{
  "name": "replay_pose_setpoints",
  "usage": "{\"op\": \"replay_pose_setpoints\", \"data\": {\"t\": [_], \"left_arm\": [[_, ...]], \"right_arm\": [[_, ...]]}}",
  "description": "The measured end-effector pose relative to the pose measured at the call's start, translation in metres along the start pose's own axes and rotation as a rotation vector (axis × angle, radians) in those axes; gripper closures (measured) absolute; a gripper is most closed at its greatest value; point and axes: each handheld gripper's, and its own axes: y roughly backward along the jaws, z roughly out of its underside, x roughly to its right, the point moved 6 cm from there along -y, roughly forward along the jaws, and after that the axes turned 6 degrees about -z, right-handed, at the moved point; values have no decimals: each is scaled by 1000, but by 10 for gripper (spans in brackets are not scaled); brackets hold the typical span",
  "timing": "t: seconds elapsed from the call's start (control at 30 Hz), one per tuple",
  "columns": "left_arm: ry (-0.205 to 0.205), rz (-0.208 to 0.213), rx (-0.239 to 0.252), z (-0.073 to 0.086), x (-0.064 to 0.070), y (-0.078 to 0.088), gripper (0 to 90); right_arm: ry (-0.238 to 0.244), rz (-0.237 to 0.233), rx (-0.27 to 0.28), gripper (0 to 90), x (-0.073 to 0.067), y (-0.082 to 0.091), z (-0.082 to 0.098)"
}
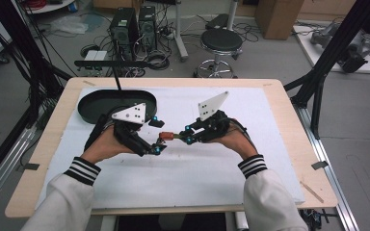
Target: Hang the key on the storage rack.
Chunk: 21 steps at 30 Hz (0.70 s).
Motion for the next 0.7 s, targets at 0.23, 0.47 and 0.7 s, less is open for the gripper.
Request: {"op": "replay_pose_setpoints", "data": {"t": [0.23,0.47,0.7], "left_arm": [[-13,13,-65,1,2,-6,301],[-20,14,-112,4,3,-10,384],[-14,14,-132,4,2,-13,471]], "right_arm": [[2,-9,-16,797,0,-4,1],[5,-13,-24,797,0,-5,2],[2,-13,-36,797,1,-6,3]]}}
